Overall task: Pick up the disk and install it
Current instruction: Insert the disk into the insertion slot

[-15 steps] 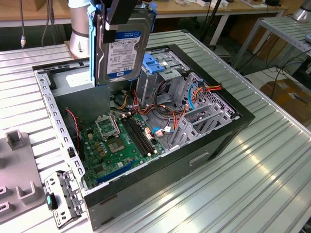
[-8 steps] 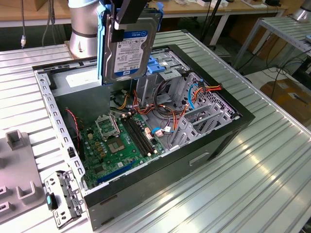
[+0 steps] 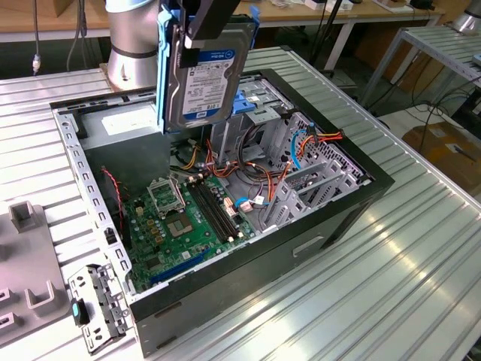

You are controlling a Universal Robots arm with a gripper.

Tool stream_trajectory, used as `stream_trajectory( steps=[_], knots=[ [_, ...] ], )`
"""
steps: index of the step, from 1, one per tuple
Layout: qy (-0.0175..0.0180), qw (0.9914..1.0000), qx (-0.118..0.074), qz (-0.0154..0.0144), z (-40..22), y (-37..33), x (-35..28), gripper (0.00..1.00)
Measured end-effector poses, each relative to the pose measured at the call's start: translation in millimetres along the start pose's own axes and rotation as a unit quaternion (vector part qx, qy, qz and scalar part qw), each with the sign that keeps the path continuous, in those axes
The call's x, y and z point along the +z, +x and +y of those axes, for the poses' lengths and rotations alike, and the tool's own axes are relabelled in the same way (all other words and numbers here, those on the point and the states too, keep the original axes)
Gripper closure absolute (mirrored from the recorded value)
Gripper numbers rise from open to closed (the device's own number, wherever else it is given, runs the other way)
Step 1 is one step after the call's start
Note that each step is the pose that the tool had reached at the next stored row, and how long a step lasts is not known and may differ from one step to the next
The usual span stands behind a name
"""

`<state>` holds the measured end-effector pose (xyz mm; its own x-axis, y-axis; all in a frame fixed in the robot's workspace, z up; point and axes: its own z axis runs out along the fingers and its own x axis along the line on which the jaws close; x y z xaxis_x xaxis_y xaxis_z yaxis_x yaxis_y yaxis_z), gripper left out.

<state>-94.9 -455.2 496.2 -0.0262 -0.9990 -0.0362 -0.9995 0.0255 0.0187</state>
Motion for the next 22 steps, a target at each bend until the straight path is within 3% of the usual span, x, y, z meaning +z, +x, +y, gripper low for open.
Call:
stream_trajectory(
  steps=[4, 6, 12, 16, 19, 22],
  knots=[
    [-0.0001, 1.00000, 0.000, 0.0002, -0.3, 12.4, 0.1, 0.63],
    [-0.0001, 1.00000, 0.000, 0.0002, -0.7, 26.7, 0.8, 0.63],
    [0.0000, 1.00000, 0.000, 0.0008, -1.9, 53.5, 2.3, 0.63],
    [0.0002, 1.00000, 0.000, 0.0021, -13.0, 62.3, 5.6, 0.63],
    [0.0051, 0.99998, 0.000, 0.0031, -14.9, 63.9, 6.9, 0.63],
    [0.0058, 0.99998, 0.000, 0.0032, -15.1, 64.0, 7.0, 0.63]
  ],
)
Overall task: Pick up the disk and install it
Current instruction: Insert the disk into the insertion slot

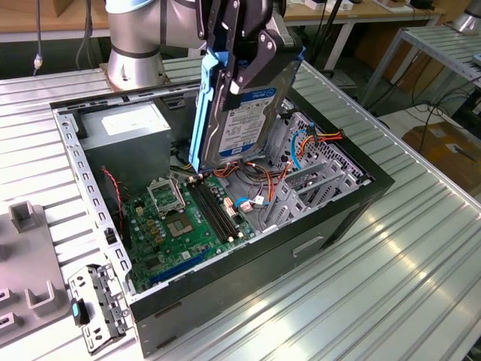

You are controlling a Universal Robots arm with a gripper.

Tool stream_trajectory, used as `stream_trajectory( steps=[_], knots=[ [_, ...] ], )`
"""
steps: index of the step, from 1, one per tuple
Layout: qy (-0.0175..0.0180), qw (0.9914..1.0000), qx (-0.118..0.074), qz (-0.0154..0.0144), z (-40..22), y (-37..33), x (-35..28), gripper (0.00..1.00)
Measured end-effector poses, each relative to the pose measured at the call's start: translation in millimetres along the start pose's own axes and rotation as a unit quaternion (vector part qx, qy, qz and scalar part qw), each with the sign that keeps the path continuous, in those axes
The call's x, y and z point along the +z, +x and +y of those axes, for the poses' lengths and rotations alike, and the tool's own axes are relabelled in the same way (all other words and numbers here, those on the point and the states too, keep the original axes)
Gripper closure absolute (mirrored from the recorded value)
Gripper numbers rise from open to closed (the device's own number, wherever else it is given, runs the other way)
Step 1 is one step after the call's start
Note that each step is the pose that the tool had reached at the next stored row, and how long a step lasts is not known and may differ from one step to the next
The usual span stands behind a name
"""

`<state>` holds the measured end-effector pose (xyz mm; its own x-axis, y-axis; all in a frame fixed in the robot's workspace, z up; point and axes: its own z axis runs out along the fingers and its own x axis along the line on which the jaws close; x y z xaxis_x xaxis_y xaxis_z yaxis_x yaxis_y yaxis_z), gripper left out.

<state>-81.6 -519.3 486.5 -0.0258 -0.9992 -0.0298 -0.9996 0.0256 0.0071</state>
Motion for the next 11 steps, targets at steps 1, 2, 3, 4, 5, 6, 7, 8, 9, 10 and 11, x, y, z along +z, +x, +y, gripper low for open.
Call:
stream_trajectory(
  steps=[1, 2, 3, 4, 5, 6, 7, 8, 9, 10, 11],
  knots=[
    [0.0001, 1.00000, 0.000, -0.0002, -0.9, 0.1, 0.4, 0.63],
    [0.0001, 1.00000, 0.000, -0.0003, -1.9, 0.1, 0.5, 0.63],
    [0.0001, 1.00000, 0.000, -0.0002, -3.7, 0.0, 0.5, 0.63],
    [0.0000, 1.00000, 0.000, -0.0001, -8.1, -0.1, 0.6, 0.63],
    [0.0001, 1.00000, 0.000, -0.0001, -11.1, -0.2, 0.7, 0.63],
    [0.0000, 1.00000, 0.000, -0.0001, -14.1, -0.3, 0.8, 0.63],
    [0.0001, 1.00000, 0.000, -0.0001, -18.9, -0.4, 1.0, 0.63],
    [0.0001, 1.00000, 0.000, -0.0001, -22.5, -0.4, 1.1, 0.63],
    [0.0000, 1.00000, 0.000, -0.0001, -25.3, -0.5, 1.2, 0.63],
    [0.0000, 1.00000, 0.000, 0.0000, -28.4, -0.6, 1.3, 0.63],
    [0.0000, 1.00000, 0.000, 0.0000, -31.6, -0.7, 1.4, 0.63]
  ],
)
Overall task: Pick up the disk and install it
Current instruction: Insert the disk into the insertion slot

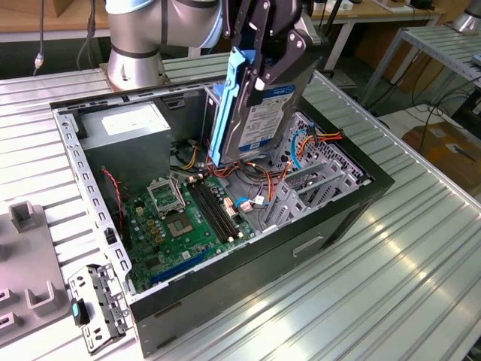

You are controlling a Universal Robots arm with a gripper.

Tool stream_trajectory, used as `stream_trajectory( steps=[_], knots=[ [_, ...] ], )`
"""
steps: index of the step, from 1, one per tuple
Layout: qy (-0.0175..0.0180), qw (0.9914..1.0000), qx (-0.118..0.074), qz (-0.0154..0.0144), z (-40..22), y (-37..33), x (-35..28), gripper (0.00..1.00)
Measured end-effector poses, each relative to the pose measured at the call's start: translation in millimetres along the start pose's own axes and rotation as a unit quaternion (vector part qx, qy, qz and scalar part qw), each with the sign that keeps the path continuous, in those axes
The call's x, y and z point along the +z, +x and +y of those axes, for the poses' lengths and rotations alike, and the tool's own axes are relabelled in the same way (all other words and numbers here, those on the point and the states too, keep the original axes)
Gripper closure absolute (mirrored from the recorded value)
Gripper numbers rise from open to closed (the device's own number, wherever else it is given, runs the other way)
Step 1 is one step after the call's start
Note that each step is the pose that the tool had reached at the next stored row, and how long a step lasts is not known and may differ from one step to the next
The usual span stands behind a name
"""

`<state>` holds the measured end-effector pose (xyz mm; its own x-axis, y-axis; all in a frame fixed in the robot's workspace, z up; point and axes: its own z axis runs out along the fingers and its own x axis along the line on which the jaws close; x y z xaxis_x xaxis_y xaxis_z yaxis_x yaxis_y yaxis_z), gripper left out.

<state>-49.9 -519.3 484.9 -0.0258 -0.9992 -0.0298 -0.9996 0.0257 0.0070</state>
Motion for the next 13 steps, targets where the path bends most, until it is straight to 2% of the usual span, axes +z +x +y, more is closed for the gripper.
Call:
stream_trajectory(
  steps=[4, 13],
  knots=[
    [0.0000, 1.00000, 0.000, 0.0004, -5.8, 0.1, 0.4, 0.63],
    [0.0000, 1.00000, 0.000, 0.0013, -7.6, 9.3, 1.1, 0.63]
  ],
)
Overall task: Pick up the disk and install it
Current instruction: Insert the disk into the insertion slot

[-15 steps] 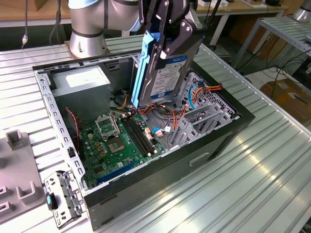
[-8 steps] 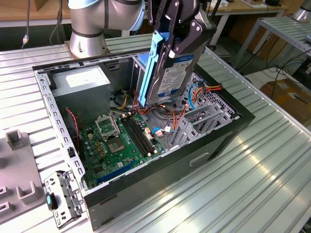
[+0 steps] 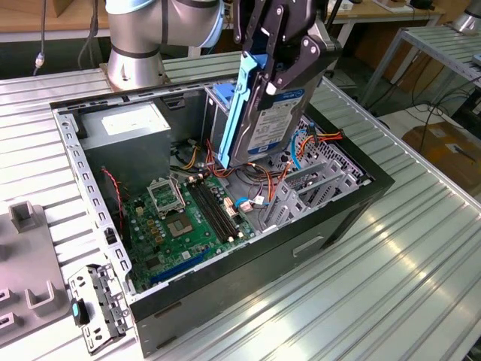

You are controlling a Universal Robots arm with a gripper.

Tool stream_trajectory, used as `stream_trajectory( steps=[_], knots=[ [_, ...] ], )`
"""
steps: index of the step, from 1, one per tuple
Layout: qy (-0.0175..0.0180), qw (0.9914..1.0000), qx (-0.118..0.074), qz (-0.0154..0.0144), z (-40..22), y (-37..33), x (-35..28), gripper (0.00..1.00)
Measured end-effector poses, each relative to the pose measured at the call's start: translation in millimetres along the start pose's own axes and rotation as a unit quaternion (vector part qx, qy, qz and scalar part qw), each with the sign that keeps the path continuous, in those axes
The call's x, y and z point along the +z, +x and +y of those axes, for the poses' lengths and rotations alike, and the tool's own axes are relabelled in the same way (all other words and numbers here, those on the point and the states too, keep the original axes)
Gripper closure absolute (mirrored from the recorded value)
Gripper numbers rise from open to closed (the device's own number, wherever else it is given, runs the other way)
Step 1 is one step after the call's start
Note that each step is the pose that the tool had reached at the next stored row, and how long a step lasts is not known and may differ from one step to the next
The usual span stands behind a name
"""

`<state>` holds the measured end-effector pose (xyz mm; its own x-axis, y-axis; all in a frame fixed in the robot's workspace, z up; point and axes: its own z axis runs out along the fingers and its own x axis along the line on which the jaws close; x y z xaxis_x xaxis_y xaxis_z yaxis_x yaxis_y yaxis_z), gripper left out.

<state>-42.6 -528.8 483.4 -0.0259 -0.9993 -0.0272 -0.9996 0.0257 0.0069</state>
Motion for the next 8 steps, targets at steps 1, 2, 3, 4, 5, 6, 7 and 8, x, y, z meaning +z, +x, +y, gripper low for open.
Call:
stream_trajectory(
  steps=[1, 2, 3, 4, 5, 6, 7, 8],
  knots=[
    [0.0000, 1.00000, 0.000, 0.0002, -0.2, 1.9, 0.1, 0.63],
    [0.0000, 1.00000, 0.000, 0.0004, -0.4, 3.7, 0.1, 0.63],
    [0.0000, 1.00000, 0.000, 0.0006, -0.7, 6.3, 0.1, 0.63],
    [0.0000, 1.00000, 0.000, 0.0007, -1.0, 8.5, 0.1, 0.63],
    [0.0000, 1.00000, 0.000, 0.0007, -1.2, 11.0, 0.2, 0.63],
    [0.0000, 1.00000, 0.000, 0.0008, -1.5, 12.7, 0.3, 0.63],
    [0.0000, 1.00000, 0.000, 0.0009, -1.8, 14.5, 0.4, 0.63],
    [0.0000, 1.00000, 0.000, 0.0010, -2.3, 15.8, 0.5, 0.63]
  ],
)
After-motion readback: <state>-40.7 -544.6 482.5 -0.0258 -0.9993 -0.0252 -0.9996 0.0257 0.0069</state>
